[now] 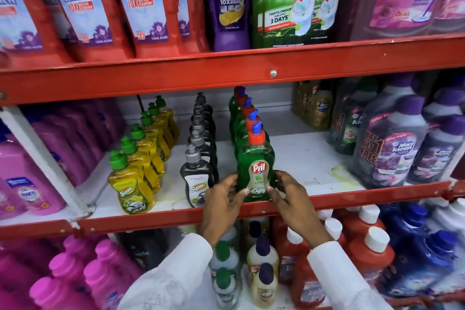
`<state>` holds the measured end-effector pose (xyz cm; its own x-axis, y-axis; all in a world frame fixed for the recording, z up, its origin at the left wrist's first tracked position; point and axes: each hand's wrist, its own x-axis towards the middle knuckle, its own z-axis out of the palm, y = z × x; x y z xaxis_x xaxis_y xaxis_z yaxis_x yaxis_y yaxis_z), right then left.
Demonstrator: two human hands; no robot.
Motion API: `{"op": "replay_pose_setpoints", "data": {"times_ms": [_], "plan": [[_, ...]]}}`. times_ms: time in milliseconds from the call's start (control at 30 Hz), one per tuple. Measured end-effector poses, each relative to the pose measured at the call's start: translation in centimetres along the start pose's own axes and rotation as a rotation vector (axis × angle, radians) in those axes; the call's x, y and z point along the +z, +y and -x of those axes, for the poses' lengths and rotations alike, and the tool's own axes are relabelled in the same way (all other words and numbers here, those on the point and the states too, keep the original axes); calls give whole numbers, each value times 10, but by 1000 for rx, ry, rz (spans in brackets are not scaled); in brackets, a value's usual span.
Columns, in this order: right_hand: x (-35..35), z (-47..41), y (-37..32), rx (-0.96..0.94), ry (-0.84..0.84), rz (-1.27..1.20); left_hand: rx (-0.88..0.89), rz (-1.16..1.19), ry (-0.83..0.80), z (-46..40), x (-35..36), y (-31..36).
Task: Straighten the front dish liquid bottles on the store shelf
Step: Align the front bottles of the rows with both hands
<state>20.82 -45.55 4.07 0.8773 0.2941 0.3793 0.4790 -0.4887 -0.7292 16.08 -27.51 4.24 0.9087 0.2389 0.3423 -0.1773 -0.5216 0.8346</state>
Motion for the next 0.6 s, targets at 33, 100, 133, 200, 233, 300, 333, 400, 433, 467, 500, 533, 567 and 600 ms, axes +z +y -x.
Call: {"op": "replay_pose_setpoints", "data": {"times_ms": [33,100,133,200,233,300,333,400,433,467,500,533,567,600], "plan": [[1,1,0,6,7,2,5,-3,-2,0,0,-2],[2,1,-2,21,17,5,20,-7,-7,-1,0,-5],[3,2,-2,29,17,7,24,-1,-13,-1,0,-4],[5,2,-4,43,28,7,25,40,-54,-1,-3,-2],[6,4,-6,62,58,-5,24,73,-92,2,-5,-1],[8,11,-15,119,222,-78,40,109,-125,14,-11,1],[10,18,-22,121,349,-122,65,105,-86,23,-17,3],[18,33,-40,34,561,-171,191,57,134,42,-35,6],[24,39,-51,-34,582,-173,273,32,274,50,-46,6],[32,43,-60,-98,545,-169,324,23,404,54,-55,5],[43,43,-68,-137,466,-165,327,28,498,54,-65,-1],[54,40,-75,-145,366,-155,295,52,540,51,-73,-7],[65,36,-80,-142,272,-133,232,76,536,46,-81,-14],[75,30,-83,-140,199,-105,153,76,482,41,-87,-21]]}}
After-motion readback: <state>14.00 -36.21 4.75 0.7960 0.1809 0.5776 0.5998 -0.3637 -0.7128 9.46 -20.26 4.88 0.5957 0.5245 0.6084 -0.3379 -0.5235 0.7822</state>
